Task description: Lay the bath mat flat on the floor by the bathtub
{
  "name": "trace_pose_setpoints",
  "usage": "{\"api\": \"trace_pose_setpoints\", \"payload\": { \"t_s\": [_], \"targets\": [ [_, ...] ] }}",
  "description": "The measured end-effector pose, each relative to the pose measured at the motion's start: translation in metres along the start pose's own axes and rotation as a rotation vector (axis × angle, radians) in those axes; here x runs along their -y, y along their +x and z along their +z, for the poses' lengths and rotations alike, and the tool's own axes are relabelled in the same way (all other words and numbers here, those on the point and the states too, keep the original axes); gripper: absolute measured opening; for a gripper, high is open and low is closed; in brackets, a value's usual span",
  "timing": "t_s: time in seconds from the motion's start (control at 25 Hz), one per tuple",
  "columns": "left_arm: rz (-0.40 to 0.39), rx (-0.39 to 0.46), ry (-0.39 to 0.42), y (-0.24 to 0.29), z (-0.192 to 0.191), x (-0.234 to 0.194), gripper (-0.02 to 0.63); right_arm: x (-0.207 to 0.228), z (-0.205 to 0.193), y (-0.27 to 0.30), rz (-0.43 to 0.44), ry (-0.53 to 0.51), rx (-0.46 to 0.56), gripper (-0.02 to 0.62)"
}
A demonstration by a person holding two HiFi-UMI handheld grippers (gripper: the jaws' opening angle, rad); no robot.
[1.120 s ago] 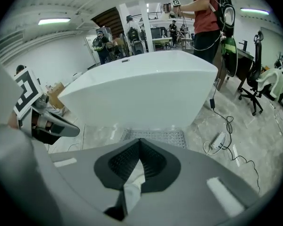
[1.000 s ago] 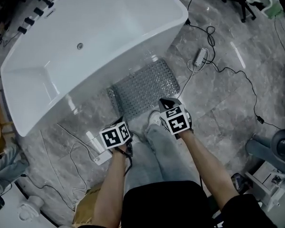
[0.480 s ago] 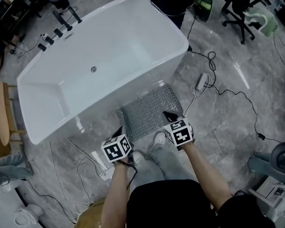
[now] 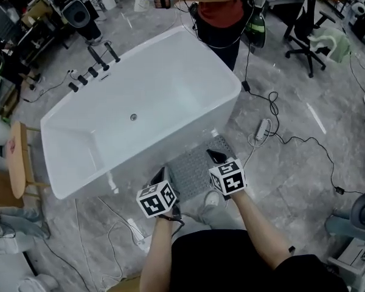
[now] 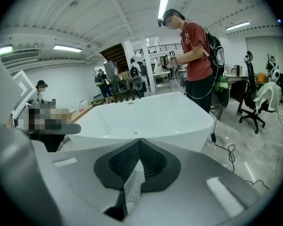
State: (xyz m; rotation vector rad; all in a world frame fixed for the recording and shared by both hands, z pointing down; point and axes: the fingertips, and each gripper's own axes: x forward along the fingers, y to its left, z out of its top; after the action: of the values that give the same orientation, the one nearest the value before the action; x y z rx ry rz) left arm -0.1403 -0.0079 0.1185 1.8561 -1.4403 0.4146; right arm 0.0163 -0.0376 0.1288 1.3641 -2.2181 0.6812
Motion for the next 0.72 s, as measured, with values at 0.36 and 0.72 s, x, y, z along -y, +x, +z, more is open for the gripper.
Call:
{"api": "trace_pose_setpoints", "payload": {
  "t_s": [0.36,0.72],
  "targets": [
    [-0.06,0.119,0.047,-0.038,0.053,0.037,0.005,-0.037,0.058,-0.026,0.039,-0.036,0.115,0.008],
    [-0.022,0.298,0.11,-0.089,0.112,0.03,0.005,-0.085,0.133,-0.052,0.09,-0.117,0.276,0.008]
  ]
}}
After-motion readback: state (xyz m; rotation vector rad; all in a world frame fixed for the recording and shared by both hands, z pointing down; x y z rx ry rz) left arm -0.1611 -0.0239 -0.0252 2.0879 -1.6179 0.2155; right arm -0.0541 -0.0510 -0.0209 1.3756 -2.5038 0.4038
